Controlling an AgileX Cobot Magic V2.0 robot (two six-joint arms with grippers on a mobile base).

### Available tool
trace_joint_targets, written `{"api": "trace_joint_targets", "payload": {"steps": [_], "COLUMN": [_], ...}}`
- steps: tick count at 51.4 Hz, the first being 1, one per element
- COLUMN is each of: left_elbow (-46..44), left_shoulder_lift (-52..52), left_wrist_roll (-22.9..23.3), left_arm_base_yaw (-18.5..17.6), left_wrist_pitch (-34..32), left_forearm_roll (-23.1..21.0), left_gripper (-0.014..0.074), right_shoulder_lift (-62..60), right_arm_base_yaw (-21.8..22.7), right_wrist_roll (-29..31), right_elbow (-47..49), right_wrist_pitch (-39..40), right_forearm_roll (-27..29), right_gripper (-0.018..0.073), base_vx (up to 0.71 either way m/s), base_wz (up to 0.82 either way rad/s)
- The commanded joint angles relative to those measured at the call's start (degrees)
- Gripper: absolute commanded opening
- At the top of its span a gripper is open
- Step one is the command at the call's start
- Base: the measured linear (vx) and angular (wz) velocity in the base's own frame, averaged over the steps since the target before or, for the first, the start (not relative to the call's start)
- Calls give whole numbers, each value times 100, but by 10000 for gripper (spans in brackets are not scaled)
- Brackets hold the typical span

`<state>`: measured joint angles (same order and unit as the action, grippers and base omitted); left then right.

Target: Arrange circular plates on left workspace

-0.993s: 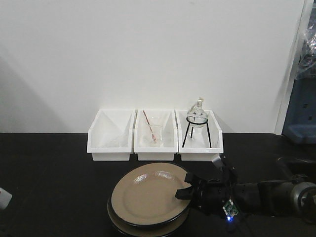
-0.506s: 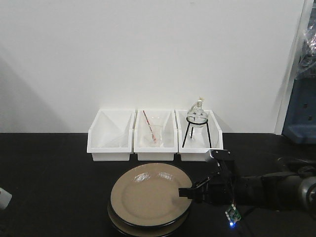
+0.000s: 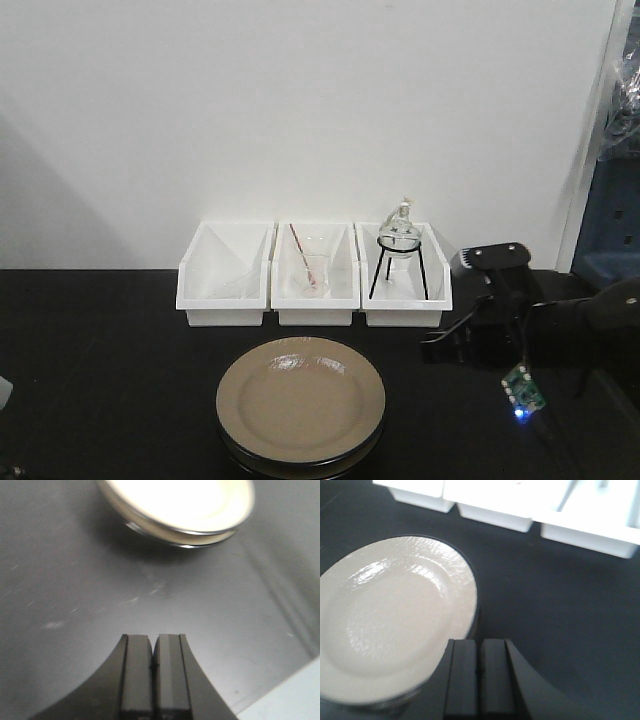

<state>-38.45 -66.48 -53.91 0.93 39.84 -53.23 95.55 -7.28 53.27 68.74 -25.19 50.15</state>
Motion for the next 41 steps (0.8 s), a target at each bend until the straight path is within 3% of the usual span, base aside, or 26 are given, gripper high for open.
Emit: {"api": "trace_joint_targets", "payload": {"steps": [1, 7, 25, 31, 41], "left_elbow": [-145, -116, 790, 1017, 1098], "left_shoulder_lift": [260, 796, 3616, 4195, 4350], "left_wrist_roll": [530, 726, 463, 463, 463], "left_arm_base_yaw": [-21, -21, -21, -21, -21], "left_wrist_pitch": [-139, -155, -404, -656, -682], "left_forearm_roll": [245, 777, 781, 759, 759], "left_gripper": [0, 0, 0, 0, 0], "right_shoulder_lift": [-889, -2012, -5987, -6787, -7041], "right_arm_base_yaw": [81, 136, 136, 136, 136], "right_wrist_roll": [-917, -1227, -1248, -1248, -1103], "right_elbow": [-223, -1152, -4191, -4627, -4834], "right_wrist_pitch": [116, 462, 2244, 2441, 2580], "right_forearm_roll": [-903, -1442, -1236, -1176, -1162], "right_gripper": [-6, -5, -5, -5, -5], "base_vx": [0, 0, 0, 0, 0], "base_wz": [0, 0, 0, 0, 0]}}
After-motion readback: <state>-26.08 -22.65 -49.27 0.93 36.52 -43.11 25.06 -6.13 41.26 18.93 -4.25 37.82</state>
